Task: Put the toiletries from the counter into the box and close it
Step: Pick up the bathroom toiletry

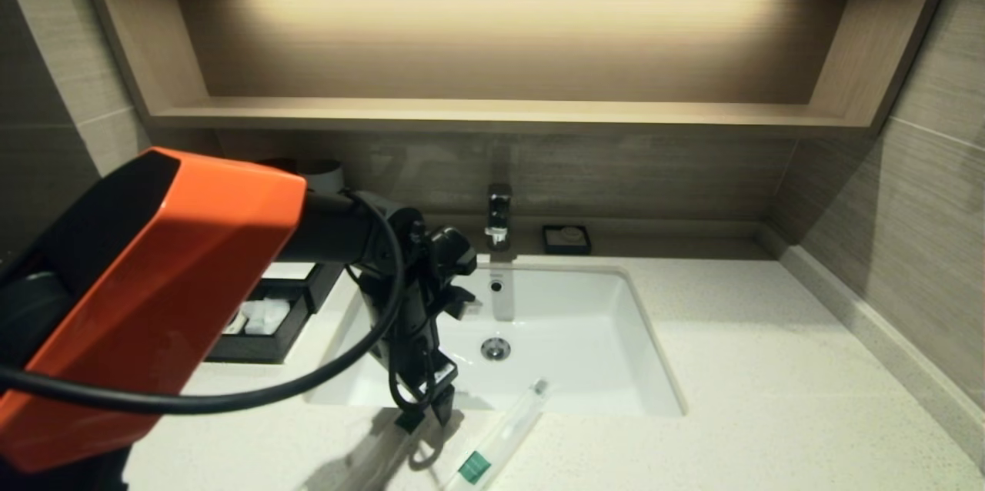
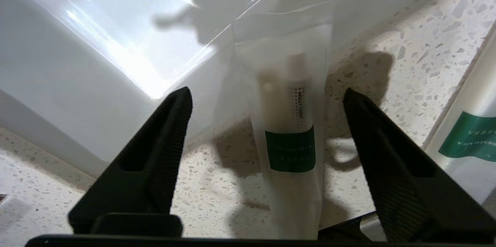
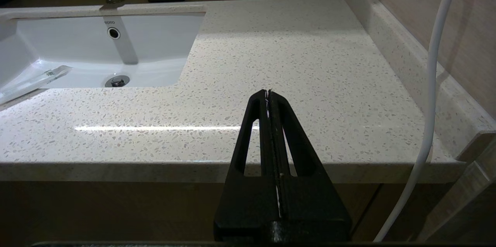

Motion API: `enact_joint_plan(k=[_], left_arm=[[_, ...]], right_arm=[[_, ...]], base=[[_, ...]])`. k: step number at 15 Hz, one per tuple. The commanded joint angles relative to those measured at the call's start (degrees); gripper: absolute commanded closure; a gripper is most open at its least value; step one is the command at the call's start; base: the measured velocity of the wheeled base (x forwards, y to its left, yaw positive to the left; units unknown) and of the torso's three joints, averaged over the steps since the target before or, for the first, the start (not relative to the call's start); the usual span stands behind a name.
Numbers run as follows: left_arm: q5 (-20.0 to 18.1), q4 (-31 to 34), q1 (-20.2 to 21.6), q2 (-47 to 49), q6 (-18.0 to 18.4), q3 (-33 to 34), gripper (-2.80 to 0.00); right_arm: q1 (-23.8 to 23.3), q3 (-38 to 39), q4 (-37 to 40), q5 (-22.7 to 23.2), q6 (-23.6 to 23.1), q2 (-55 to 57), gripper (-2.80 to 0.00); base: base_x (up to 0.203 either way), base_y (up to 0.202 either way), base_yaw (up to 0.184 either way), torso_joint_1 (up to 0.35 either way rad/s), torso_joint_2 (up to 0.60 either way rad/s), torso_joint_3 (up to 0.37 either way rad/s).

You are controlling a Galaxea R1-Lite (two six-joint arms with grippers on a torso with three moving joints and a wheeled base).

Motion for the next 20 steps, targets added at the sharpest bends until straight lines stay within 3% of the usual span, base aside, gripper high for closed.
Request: enact_joint_plan(k=[1,14,20], left_arm=[[0.0,0.3,0.0,0.2,0.1,0.1,0.00],[1.9,1.1,0.1,-2.6,-0.6,0.2,0.00],[4.3,2.5,3.0,-10.8,-5.4,0.1,0.00]], right_arm=[[0.0,0.0,0.0,0.0,0.0,0.0,0.00],[0.1,0.0,0.0,0.0,0.0,0.1,0.00],[0.0,0.0,0.0,0.0,0.0,0.1,0.00]], base=[[0.000,0.000,0.000,0.000,0.00,0.000],[0.000,0.000,0.000,0.000,0.00,0.000],[0.000,0.000,0.000,0.000,0.00,0.000]])
